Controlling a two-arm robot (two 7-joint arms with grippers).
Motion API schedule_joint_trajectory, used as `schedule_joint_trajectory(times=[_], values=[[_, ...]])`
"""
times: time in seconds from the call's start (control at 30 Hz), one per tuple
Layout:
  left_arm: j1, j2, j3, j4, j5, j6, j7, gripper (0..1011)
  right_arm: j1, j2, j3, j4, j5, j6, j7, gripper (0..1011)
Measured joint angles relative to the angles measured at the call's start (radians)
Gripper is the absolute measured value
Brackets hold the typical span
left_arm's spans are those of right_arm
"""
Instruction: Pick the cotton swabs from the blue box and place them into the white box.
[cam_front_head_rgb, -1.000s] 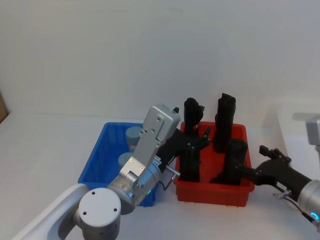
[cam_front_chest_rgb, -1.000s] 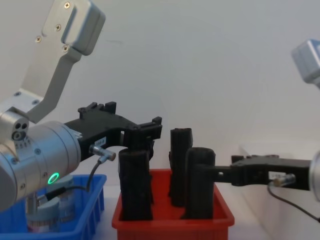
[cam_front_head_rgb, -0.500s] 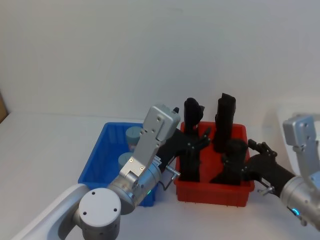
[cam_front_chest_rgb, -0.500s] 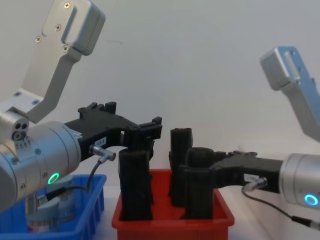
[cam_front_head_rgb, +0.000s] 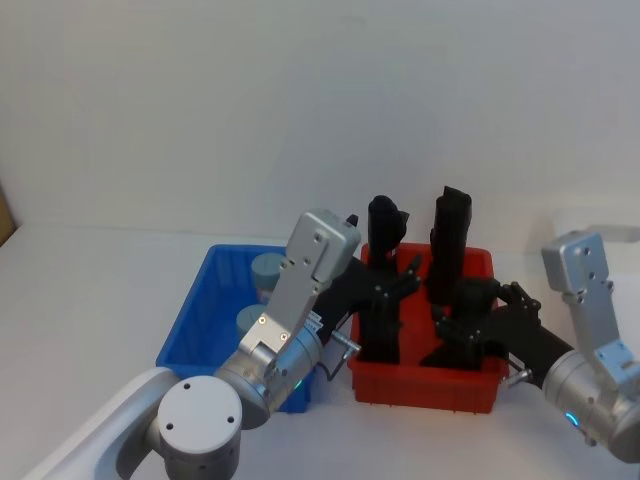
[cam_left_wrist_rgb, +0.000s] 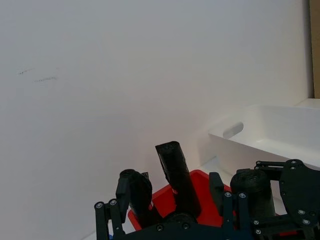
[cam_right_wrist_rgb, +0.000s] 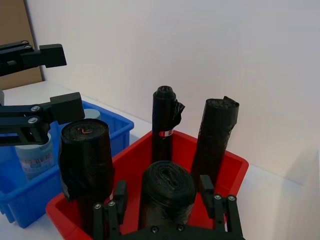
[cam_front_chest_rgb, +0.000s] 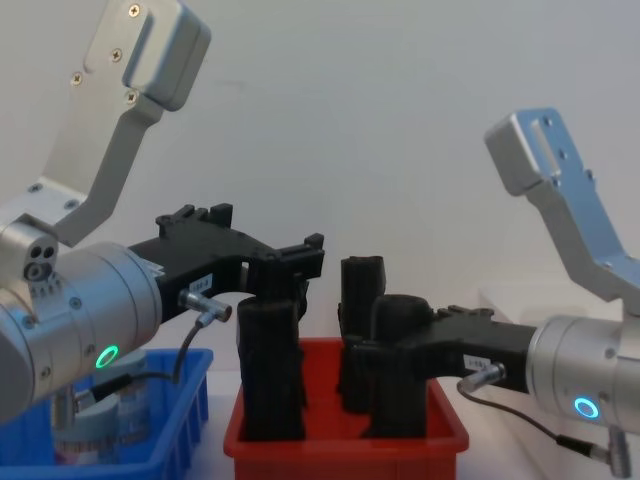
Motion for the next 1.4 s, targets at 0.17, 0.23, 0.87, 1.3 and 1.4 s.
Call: schedule_joint_trajectory(times=[0.17, 0.23, 0.87, 1.3, 1.4], values=[[0.0, 0.0, 0.0, 0.0, 0.0, 0.0, 0.0, 1003, 0.004, -0.005, -0.003, 0.009, -0.006, -0.005, -0.005, 816], [0.0, 0.0, 0.0, 0.0, 0.0, 0.0, 0.0, 1003, 0.006, -0.007, -0.004, 0.013, -0.008, -0.007, -0.008, 765], [0.0, 0.0, 0.0, 0.0, 0.0, 0.0, 0.0, 1003, 0.004, -0.003, -0.001, -0.002, -0.003, -0.027, -0.015, 411], [0.0, 0.0, 0.0, 0.0, 0.0, 0.0, 0.0, 1003, -0.003, 0.02, 0.036, -0.114, 0.061, -0.083, -0.06, 353], [0.0, 0.0, 0.0, 0.0, 0.0, 0.0, 0.0, 1003, -0.001, 0.027, 0.05, -0.141, 0.077, -0.098, -0.078, 343]])
